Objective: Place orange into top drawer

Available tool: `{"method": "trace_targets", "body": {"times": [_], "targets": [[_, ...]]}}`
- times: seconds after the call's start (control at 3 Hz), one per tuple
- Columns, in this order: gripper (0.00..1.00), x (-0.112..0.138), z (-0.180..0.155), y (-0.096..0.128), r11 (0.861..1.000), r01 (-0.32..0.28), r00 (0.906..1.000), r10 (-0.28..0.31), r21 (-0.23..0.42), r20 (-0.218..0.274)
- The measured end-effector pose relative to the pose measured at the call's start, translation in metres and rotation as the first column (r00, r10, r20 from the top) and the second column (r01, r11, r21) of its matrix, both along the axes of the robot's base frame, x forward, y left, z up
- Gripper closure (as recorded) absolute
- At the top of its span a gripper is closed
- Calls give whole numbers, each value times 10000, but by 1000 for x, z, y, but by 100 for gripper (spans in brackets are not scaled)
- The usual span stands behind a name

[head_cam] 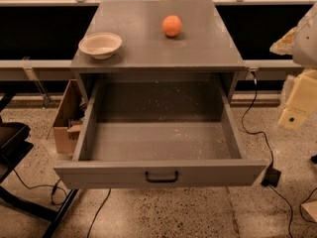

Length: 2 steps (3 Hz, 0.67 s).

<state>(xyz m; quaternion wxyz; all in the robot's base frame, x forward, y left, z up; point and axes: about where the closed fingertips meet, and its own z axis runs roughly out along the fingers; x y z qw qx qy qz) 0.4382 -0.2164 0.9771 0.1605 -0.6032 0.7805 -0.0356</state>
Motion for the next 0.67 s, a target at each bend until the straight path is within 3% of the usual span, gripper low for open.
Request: {"method": "trace_targets", "body": {"times": [0.33, 0.67], "targets": [[0, 0, 0, 0, 10000, -1, 10000, 1, 1, 2], [0, 14, -1, 4, 9995, -173, 9990, 161, 278, 420]]}}
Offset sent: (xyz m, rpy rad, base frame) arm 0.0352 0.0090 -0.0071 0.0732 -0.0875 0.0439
